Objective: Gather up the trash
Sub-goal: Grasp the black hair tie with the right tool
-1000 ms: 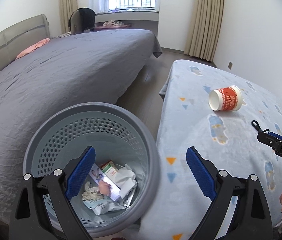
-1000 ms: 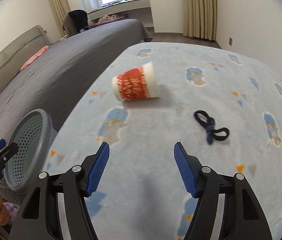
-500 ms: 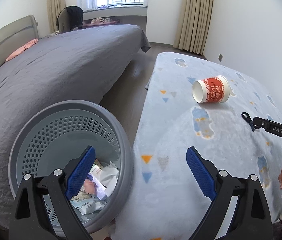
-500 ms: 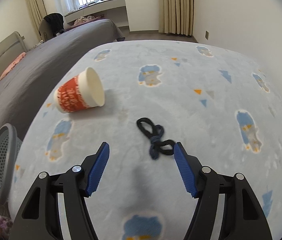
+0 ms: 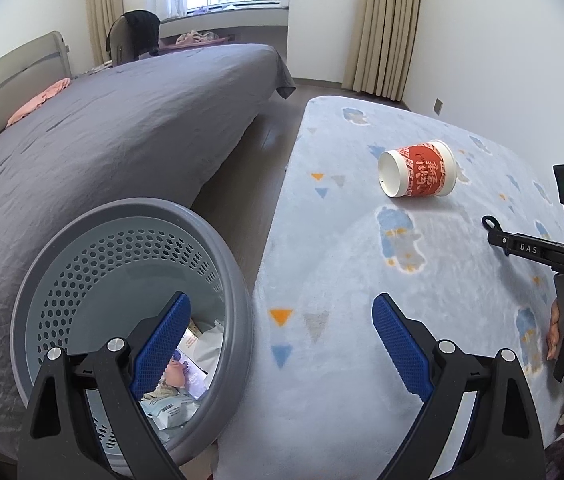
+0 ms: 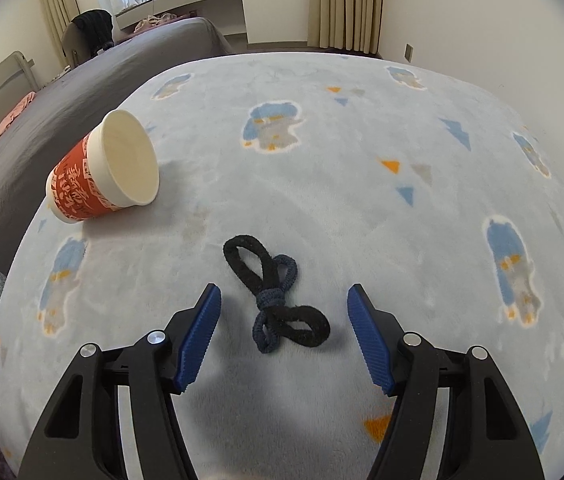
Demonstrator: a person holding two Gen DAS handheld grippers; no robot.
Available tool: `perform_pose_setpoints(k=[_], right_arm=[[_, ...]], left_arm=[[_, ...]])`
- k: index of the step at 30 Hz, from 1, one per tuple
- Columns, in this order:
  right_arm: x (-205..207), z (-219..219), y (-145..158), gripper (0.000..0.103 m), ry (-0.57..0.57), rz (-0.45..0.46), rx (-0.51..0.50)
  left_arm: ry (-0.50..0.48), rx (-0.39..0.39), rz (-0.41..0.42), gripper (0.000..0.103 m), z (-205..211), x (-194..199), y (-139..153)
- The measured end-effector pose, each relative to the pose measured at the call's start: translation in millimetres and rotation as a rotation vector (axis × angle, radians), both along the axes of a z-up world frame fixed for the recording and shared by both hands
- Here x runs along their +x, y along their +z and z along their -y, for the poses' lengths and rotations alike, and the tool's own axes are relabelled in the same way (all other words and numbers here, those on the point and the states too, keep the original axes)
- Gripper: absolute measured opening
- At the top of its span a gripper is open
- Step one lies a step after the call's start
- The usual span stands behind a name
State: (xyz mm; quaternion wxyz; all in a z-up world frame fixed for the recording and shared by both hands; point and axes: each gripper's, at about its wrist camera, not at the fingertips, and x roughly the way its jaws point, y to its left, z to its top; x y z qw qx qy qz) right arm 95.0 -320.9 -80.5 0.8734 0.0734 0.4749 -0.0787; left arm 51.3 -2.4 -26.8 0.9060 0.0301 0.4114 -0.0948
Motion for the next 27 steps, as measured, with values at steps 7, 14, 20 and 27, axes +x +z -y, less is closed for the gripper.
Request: perform_pose_setpoints(k=[7, 14, 20, 27], right_arm=[[0.8, -8.6, 2.7, 0.025, 0.021, 0.004, -0.036], [-2.4, -7.9, 12.2, 0.014, 0.031, 0.026, 0.01], [-8.3, -7.4, 30.5, 0.014, 0.037, 0.066, 0.035], [-7.8, 5.1, 38.0, 0.014, 0.01, 0.076, 0.119]], left_arm=[[-0.002, 0.024, 0.004, 0.09, 6.4, -1.0, -1.2], [0.0, 0.046, 0.002, 0.09, 15.8, -0.6, -2.3], [-0.007, 0.036, -0.02, 0.09, 32.8, 6.9, -1.1], [-0.019, 0.017, -0.024, 0.092, 73.4, 29.6, 3.1]])
